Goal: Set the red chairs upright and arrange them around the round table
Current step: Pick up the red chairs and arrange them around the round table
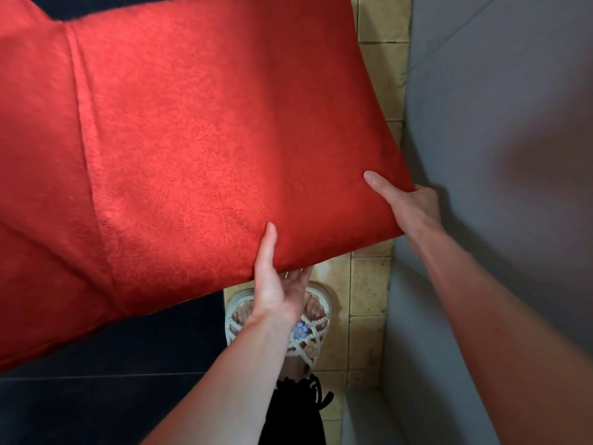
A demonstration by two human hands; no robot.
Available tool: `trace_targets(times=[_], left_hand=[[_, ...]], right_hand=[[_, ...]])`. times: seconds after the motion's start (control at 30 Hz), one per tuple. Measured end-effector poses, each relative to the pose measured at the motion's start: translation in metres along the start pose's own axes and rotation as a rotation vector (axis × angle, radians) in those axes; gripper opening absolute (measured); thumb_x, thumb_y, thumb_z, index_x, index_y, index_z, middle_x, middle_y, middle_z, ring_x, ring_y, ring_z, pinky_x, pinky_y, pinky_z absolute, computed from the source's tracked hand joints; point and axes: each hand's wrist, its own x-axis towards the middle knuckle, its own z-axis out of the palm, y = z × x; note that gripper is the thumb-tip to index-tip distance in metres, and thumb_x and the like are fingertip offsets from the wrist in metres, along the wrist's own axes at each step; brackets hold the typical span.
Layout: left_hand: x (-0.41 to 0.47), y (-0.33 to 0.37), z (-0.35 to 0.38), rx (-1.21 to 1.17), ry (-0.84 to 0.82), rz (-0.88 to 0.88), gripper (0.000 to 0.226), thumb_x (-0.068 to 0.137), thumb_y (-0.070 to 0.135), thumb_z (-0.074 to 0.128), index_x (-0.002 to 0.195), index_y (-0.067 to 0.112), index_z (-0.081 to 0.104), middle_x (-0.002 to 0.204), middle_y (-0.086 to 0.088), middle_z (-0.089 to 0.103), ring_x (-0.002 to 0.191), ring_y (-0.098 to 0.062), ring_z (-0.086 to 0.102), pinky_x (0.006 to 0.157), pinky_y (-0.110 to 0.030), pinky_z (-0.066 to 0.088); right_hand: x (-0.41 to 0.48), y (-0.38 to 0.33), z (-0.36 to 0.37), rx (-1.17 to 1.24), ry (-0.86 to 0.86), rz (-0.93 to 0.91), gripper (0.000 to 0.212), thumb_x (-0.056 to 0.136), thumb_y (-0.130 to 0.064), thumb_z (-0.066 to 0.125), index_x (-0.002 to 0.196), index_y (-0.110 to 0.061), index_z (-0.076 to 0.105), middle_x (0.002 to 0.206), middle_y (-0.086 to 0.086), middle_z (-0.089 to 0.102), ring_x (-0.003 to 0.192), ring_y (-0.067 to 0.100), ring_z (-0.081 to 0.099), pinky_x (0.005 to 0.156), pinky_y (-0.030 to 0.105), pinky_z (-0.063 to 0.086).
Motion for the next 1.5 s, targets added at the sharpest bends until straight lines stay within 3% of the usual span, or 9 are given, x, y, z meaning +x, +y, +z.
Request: trace_targets(times=[0.23,0.47,0.63,0.8,1.0,1.5], left_hand=[[-0.019,0.008,0.009,-0.008,-0.009,0.001,0.068,0.06,0.042,0.086,0.115,0.018,0.054,0.118,-0.013,0.065,0.104,-0.024,0.066,0.085,-0.037,0.057],[-0.057,0.025,0.018,-0.014,-0.018,0.013,0.071,0.06,0.045,0.085,0.118,0.018,0.055,0.111,-0.012,0.069,0.097,-0.022,0.069,0.072,-0.034,0.057],[-0.088,0.043,0.023,-0.023,-0.064,0.028,0.068,0.057,0.045,0.085,0.112,0.02,0.055,0.113,-0.014,0.066,0.098,-0.024,0.067,0.073,-0.036,0.056],[-0.111,0.056,0.023,-0.029,-0.091,0.044,0.056,0.062,0.046,0.085,0.105,0.024,0.056,0.113,-0.013,0.063,0.097,-0.024,0.064,0.07,-0.036,0.057],[-0.127,0.066,0.024,-0.082,-0.119,0.071,0.075,0.064,0.045,0.084,0.127,0.019,0.052,0.115,-0.013,0.066,0.101,-0.024,0.066,0.071,-0.037,0.06],[-0.192,0.101,0.03,-0.26,-0.134,0.039,0.093,0.06,0.049,0.085,0.134,0.01,0.046,0.116,-0.016,0.061,0.1,-0.025,0.062,0.071,-0.041,0.058]], right_hand=[[-0.019,-0.026,-0.006,0.006,0.047,-0.058,0.065,0.044,-0.068,0.085,0.088,-0.024,0.067,0.082,-0.01,0.069,0.077,0.006,0.068,0.072,0.022,0.053],[-0.054,-0.059,-0.017,-0.055,0.091,-0.089,0.065,0.05,-0.069,0.084,0.091,-0.023,0.064,0.093,-0.004,0.069,0.087,0.016,0.068,0.084,0.029,0.054],[-0.085,-0.088,-0.024,-0.102,0.149,-0.126,0.073,0.052,-0.069,0.082,0.101,-0.017,0.067,0.095,0.0,0.069,0.096,0.022,0.067,0.084,0.029,0.051],[-0.113,-0.104,-0.028,-0.125,0.17,-0.155,0.08,0.052,-0.072,0.08,0.104,-0.013,0.068,0.107,0.006,0.072,0.101,0.025,0.067,0.092,0.039,0.053],[-0.137,-0.125,-0.03,-0.144,0.182,-0.196,0.086,0.051,-0.075,0.079,0.109,-0.011,0.067,0.111,0.007,0.07,0.105,0.027,0.065,0.094,0.042,0.051],[-0.218,-0.192,-0.036,-0.218,0.185,-0.364,0.094,0.05,-0.082,0.074,0.114,-0.015,0.059,0.116,0.003,0.067,0.109,0.028,0.062,0.096,0.043,0.049]])
